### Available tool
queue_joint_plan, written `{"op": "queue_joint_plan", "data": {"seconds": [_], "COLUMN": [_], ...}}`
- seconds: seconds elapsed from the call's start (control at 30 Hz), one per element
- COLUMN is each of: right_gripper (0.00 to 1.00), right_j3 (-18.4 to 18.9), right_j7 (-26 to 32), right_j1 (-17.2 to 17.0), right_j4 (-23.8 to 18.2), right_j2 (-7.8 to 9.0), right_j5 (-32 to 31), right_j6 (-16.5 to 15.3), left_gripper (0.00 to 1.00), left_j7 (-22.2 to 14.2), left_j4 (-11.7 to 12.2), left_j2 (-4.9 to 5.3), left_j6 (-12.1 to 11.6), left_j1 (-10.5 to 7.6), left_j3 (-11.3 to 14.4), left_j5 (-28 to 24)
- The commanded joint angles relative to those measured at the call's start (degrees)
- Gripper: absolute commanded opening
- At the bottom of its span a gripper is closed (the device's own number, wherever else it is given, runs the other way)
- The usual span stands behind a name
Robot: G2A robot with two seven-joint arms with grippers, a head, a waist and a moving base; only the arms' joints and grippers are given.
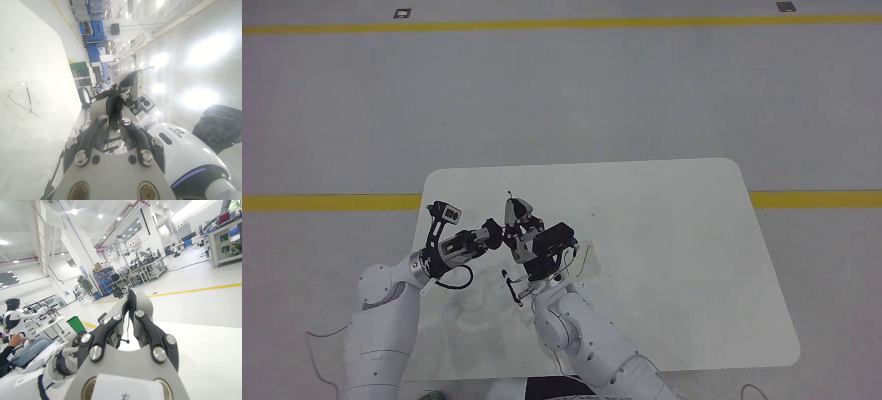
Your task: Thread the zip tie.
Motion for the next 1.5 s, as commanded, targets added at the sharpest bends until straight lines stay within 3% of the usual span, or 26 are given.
{"op": "queue_joint_plan", "data": {"seconds": [0.0,0.23,0.33,0.9,1.47], "right_gripper": [0.0,0.0,0.0,0.0,0.02], "right_j3": [0.1,0.3,0.3,0.1,-0.2], "right_j7": [0.0,0.1,0.1,-0.8,-0.8], "right_j1": [-0.2,-0.9,-1.1,-1.6,-1.2], "right_j4": [-0.2,-0.4,-0.4,-0.8,-0.1], "right_j2": [0.04,0.12,0.14,0.36,0.23], "right_j5": [0.0,0.3,0.4,1.9,3.0], "right_j6": [0.0,-0.3,-0.4,-2.1,-1.6], "left_gripper": [0.0,0.0,0.0,0.0,0.0], "left_j7": [0.0,0.0,2.3,4.5,5.5], "left_j4": [0.0,0.0,-1.1,-2.7,-2.7], "left_j2": [0.0,0.0,0.09,1.75,3.02], "left_j6": [0.0,0.0,0.5,0.0,0.0], "left_j1": [0.0,0.0,0.34,1.14,0.76], "left_j3": [0.0,0.0,0.9,3.0,4.3], "left_j5": [0.0,0.0,0.3,-1.9,-3.3]}}
